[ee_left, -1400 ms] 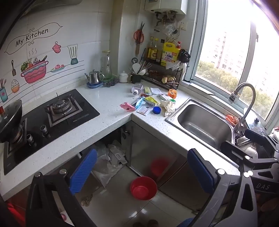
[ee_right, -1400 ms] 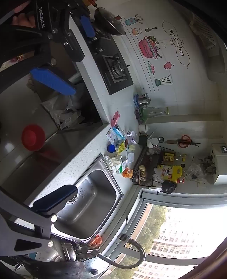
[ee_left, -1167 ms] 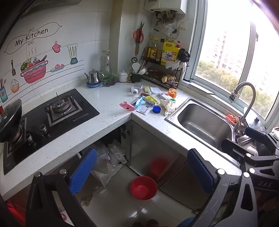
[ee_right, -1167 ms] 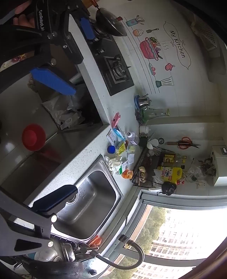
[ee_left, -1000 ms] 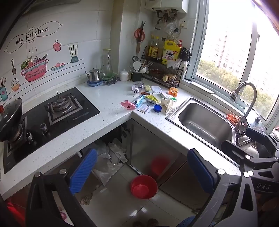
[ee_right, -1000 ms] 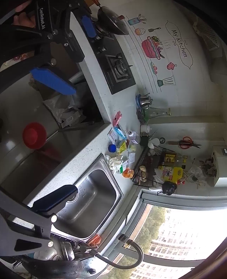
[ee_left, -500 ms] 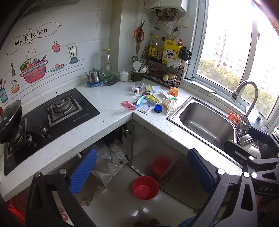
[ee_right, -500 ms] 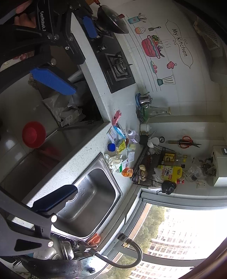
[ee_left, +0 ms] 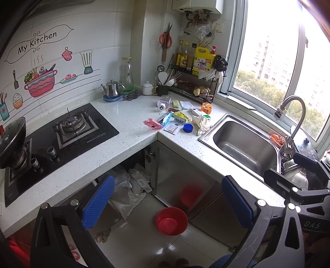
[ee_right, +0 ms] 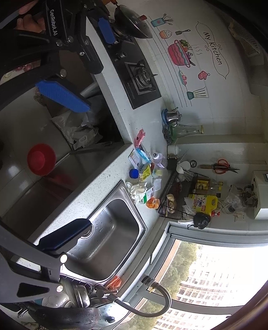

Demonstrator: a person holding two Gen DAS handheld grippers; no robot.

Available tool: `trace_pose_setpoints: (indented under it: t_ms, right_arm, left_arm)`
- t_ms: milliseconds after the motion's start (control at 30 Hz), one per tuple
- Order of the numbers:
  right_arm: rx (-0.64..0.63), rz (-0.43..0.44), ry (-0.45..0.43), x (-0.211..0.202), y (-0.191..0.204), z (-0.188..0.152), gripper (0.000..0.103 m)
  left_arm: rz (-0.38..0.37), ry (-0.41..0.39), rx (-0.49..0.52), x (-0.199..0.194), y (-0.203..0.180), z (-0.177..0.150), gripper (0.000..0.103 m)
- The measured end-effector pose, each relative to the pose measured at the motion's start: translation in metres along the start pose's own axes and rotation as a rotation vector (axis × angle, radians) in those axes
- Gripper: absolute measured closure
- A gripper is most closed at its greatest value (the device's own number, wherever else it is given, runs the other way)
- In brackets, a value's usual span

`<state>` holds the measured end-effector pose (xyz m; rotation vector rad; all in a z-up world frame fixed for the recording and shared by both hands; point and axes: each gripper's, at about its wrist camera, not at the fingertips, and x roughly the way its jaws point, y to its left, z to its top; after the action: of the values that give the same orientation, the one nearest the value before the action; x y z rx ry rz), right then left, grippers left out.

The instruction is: Collect trash

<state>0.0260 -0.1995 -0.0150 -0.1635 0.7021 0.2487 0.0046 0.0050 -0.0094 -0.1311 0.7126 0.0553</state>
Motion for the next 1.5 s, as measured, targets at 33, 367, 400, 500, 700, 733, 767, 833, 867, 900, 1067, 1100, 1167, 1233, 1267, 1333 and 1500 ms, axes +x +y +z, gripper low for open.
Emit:
trace_pose_setpoints:
  t_ms: [33,367,400,500,700,733,767,833,867,900,1067,1100,1167,1233,1267,1333,1500]
  right_arm:
    - [-0.001,-0.004,0.002,0.000,0.000,0.000,0.000]
    - [0.002,-0.015,0.022,0.002,0.002,-0.003,0.000]
    - [0.002,-0.019,0.023,0.002,0.003,-0.003,0.000]
    - [0.003,-0.025,0.028,0.002,0.004,-0.004,0.000]
    - [0.005,-0.022,0.036,0.001,0.007,-0.006,0.000]
    - [0.004,-0.020,0.037,0.001,0.007,-0.007,0.000]
    - [0.003,-0.019,0.036,0.000,0.007,-0.007,0.000]
    - [0.002,-0.020,0.036,0.000,0.007,-0.007,0.000]
    - [0.002,-0.022,0.035,0.000,0.008,-0.007,0.000]
    - [0.002,-0.027,0.035,-0.001,0.008,-0.008,0.000]
    - [0.005,-0.027,0.040,-0.001,0.006,-0.008,0.000]
    - [0.006,-0.028,0.039,-0.002,0.006,-0.009,0.000]
    - [0.008,-0.029,0.042,-0.004,0.007,-0.009,0.000]
    - [0.008,-0.030,0.041,-0.004,0.008,-0.009,0.000]
    - [0.009,-0.030,0.040,-0.004,0.008,-0.008,0.000]
    - [0.011,-0.031,0.039,-0.004,0.009,-0.009,0.000]
    - [0.016,-0.026,0.041,-0.003,0.009,-0.009,0.000]
  left_arm:
    - [-0.001,0.001,-0.002,0.000,0.001,0.000,0.000]
    - [-0.017,0.005,-0.003,-0.002,0.004,0.000,0.000]
    - [-0.018,0.006,-0.002,-0.002,0.003,0.000,0.000]
    - [-0.016,0.007,0.002,-0.002,0.003,-0.001,0.000]
    - [-0.009,0.014,0.005,-0.001,0.003,-0.003,0.000]
    - [-0.008,0.013,0.003,-0.001,0.004,-0.004,0.000]
    - [-0.010,0.012,0.002,-0.002,0.004,-0.004,0.000]
    - [-0.017,0.016,0.000,-0.001,0.005,-0.006,0.000]
    - [-0.018,0.019,-0.001,-0.001,0.004,-0.006,0.000]
    - [-0.018,0.020,-0.002,-0.001,0.004,-0.007,0.000]
    - [-0.029,0.024,-0.002,-0.002,0.002,-0.007,0.000]
    - [-0.030,0.026,0.001,-0.002,0.002,-0.006,0.000]
    - [-0.035,0.026,0.004,-0.004,0.002,-0.006,0.000]
    - [-0.043,0.030,0.006,-0.004,0.001,-0.006,0.000]
    - [-0.043,0.030,0.006,-0.005,0.002,-0.007,0.000]
    - [-0.041,0.029,0.006,-0.004,0.002,-0.007,0.000]
    - [-0.041,0.038,0.018,0.002,0.000,-0.006,0.000]
